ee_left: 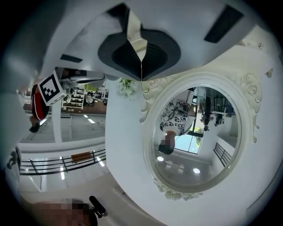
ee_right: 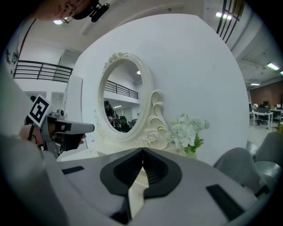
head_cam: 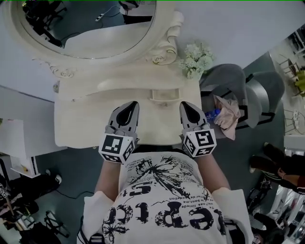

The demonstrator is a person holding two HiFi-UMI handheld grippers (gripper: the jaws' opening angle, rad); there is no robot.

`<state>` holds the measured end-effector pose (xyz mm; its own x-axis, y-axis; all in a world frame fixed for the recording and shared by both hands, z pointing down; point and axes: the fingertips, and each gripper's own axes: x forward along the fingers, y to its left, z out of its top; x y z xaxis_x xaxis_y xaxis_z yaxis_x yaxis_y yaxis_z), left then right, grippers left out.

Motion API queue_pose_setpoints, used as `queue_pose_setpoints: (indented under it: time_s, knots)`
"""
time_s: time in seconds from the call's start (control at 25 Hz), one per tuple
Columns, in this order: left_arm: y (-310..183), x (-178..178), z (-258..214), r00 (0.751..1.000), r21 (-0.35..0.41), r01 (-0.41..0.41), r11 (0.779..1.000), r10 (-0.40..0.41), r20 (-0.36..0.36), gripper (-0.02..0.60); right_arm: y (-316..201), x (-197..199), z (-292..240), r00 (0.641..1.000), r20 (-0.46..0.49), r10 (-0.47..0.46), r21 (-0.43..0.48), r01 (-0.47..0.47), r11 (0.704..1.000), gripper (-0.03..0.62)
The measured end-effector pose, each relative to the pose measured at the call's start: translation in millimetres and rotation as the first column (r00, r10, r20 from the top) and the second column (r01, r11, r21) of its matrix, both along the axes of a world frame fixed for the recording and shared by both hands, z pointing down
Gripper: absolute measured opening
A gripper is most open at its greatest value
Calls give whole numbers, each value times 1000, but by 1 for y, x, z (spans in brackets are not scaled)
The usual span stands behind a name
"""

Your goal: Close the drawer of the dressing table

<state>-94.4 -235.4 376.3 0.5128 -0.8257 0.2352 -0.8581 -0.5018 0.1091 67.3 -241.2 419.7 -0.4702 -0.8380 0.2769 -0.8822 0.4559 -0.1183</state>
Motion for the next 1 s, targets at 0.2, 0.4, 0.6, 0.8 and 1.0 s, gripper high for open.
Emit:
queue_pose_setpoints:
  time_s: [0.2, 0.4, 0.6, 0.8, 1.0]
  knots:
    - [-18, -13, 24, 998, -35, -65, 997, 65, -1, 20, -7, -13, 27, 997, -26, 68, -55, -70, 996, 17]
    - [-30, -21, 48, 995, -62, -99, 993, 98, -19, 20, -13, -17, 65, 991, -58, 119, -132, -125, 983, 17]
    - [-26, -23, 79, 992, -105, -126, 986, 126, -8, 20, -4, -21, 127, 984, -133, 118, -268, -151, 952, 20]
    - [-26, -29, 101, 989, -137, -145, 980, 145, -11, 20, -7, -31, 173, 982, -121, 145, -360, -179, 916, 127]
    - [-34, -33, 115, 989, -152, -150, 977, 150, -10, 20, -16, -34, 202, 974, -126, 186, -416, -223, 882, 143]
